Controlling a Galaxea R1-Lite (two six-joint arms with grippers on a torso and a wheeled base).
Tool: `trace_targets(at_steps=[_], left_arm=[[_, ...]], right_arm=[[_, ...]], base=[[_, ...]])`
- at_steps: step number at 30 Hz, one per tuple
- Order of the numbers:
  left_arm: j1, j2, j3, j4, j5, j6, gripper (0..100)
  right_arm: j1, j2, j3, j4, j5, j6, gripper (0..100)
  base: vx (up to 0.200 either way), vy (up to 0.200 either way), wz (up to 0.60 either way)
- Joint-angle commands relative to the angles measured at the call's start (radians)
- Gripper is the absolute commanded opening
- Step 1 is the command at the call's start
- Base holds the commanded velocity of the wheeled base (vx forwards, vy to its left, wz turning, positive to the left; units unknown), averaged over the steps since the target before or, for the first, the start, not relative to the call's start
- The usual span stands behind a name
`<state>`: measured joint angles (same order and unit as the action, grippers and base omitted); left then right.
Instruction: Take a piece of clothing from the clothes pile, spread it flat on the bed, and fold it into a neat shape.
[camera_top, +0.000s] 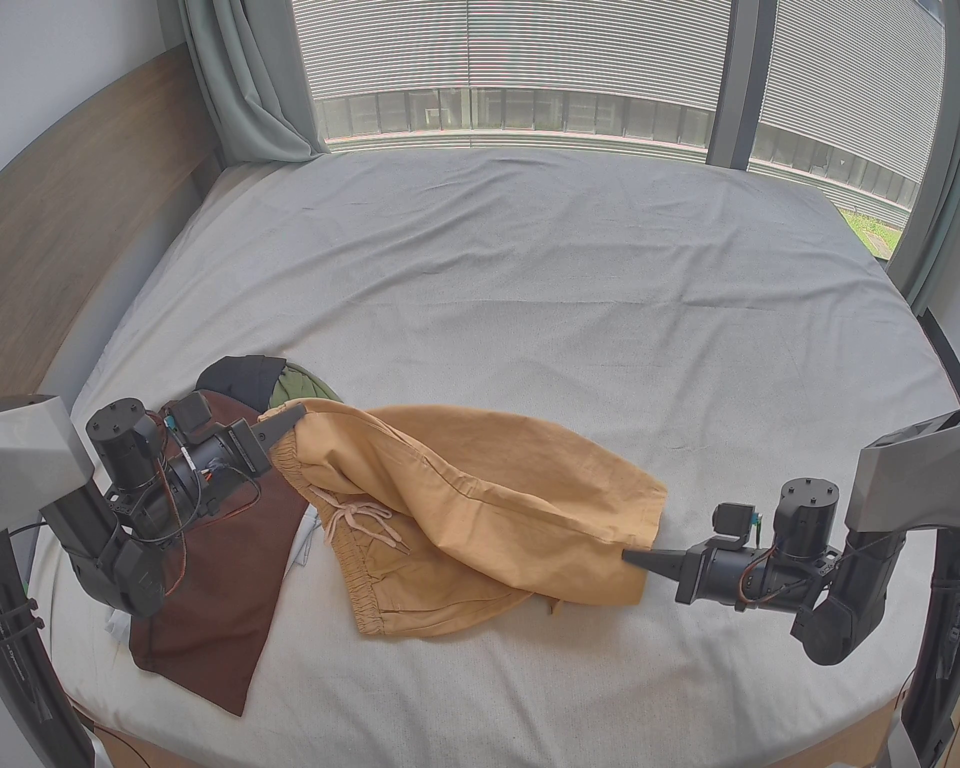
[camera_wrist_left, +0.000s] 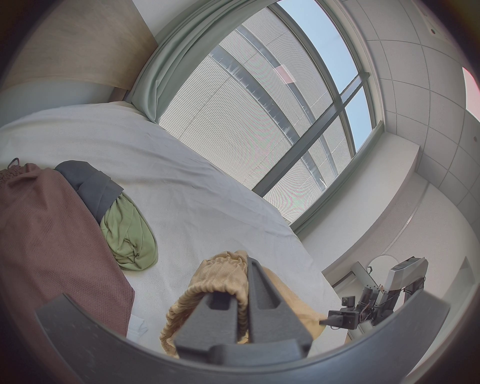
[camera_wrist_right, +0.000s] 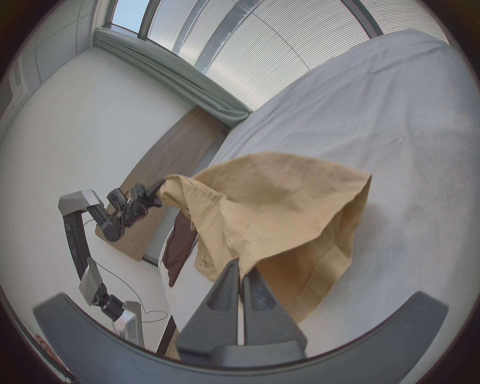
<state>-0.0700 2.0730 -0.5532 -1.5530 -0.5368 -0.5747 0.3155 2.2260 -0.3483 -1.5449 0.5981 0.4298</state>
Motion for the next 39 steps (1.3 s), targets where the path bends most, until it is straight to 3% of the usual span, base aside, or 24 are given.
trace_targets(at_steps=[1,5,15,16,28,32,39], left_arm=[[0.003,0.006,0.006,-0.002,0.000,-0.001,0],[0.003,0.013,0.004,-0.002,0.000,-0.001,0],[0.003,0.012,0.002,-0.002,0.000,-0.001,0],[0.003,0.012,0.002,-0.002,0.000,-0.001,0],[0.001,0.009,0.002,-0.002,0.000,-0.001,0],[0.001,0.012,0.002,-0.002,0.000,-0.001,0],[0.001,0.009,-0.001,-0.002,0.000,-0.001,0]], right_arm=[[-0.033,-0.057,-0.017,0.002,0.000,0.007,0],[-0.067,-0.081,-0.018,0.002,0.005,0.020,0],[-0.032,-0.051,-0.038,0.000,0.000,0.040,0],[-0.032,-0.051,-0.038,0.000,0.000,0.040,100],[0.022,-0.019,-0.092,0.000,-0.003,0.043,100],[0.033,0.003,-0.113,0.000,-0.041,0.044,100],[0.045,0.004,-0.124,0.000,-0.046,0.049,100]], base=[[0.000,0.000,0.00],[0.000,0.000,0.00],[0.000,0.000,0.00],[0.000,0.000,0.00],[0.000,0.000,0.00],[0.000,0.000,0.00],[0.000,0.000,0.00]])
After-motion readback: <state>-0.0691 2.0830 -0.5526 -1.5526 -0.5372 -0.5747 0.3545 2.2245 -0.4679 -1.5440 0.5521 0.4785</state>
